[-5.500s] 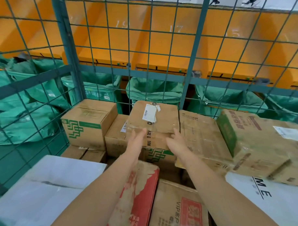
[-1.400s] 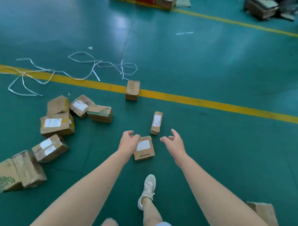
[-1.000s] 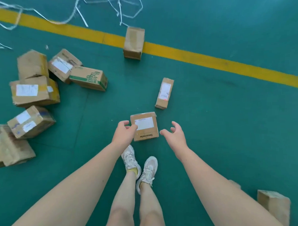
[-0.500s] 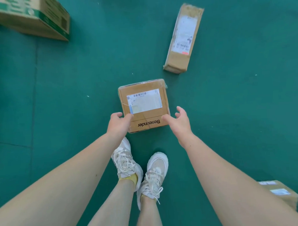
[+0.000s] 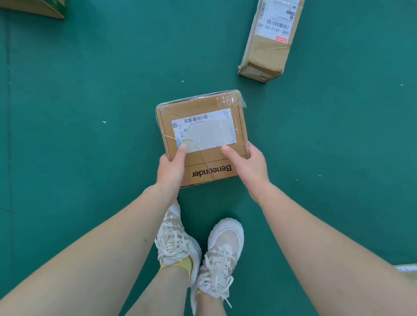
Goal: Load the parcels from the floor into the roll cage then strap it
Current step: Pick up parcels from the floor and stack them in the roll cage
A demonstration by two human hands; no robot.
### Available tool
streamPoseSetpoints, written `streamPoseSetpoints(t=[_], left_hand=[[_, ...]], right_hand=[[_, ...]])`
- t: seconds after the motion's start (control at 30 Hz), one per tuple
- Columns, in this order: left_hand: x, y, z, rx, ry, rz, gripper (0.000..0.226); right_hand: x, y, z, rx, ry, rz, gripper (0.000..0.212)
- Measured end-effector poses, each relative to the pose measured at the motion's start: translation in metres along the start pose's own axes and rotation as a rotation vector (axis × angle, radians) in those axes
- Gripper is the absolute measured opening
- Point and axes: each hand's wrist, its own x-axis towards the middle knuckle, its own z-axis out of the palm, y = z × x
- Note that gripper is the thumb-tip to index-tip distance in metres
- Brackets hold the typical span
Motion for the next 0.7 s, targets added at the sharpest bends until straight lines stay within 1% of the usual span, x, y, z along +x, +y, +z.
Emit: streamPoseSetpoints(t=[0.03,0.07,0.1,0.2,0.27,0.33,0.37,0.5,0.57,0.6,0.7], left_hand=[[-0.003,0.0,-0.001,-0.009,-0.004,-0.005,0.08],[-0.006,-0.001,-0.002,-0.011,-0.007,-0.009,0.079],[-0.013,-0.001,-0.005,-0.004,-0.004,-0.005,0.078],[-0.037,-0.006,-0.021,0.02,0.01,0.03,0.064],[-0.059,-0.007,-0.035,0.03,0.003,0.041,0.061],[-0.084,-0.005,-0.05,0.011,-0.03,0.011,0.068],[-0.099,-0.002,-0.057,-0.008,-0.049,-0.018,0.067],[-0.163,0.019,-0.085,-0.125,-0.083,-0.102,0.053],[-0.202,0.036,-0.103,-0.201,-0.063,-0.098,0.048],[-0.221,0.046,-0.113,-0.229,-0.049,-0.078,0.051],[-0.276,0.077,-0.144,-0.281,-0.013,-0.023,0.087]], right_hand=[[-0.005,-0.001,0.001,0.002,-0.004,0.008,0.073],[-0.01,-0.001,0.001,0.004,-0.008,0.02,0.077],[-0.017,-0.003,-0.001,-0.001,-0.014,0.028,0.075],[-0.044,-0.011,-0.01,-0.074,-0.034,0.029,0.048],[-0.066,-0.021,-0.015,-0.108,-0.041,0.022,0.038],[-0.09,-0.034,-0.019,-0.121,-0.054,0.042,0.04],[-0.103,-0.042,-0.021,-0.122,-0.053,0.055,0.041],[-0.16,-0.087,-0.028,-0.064,-0.041,0.096,0.034],[-0.194,-0.12,-0.03,-0.042,-0.048,0.105,0.04],[-0.211,-0.138,-0.031,-0.029,-0.048,0.103,0.047],[-0.261,-0.192,-0.035,-0.017,-0.053,0.062,0.059]])
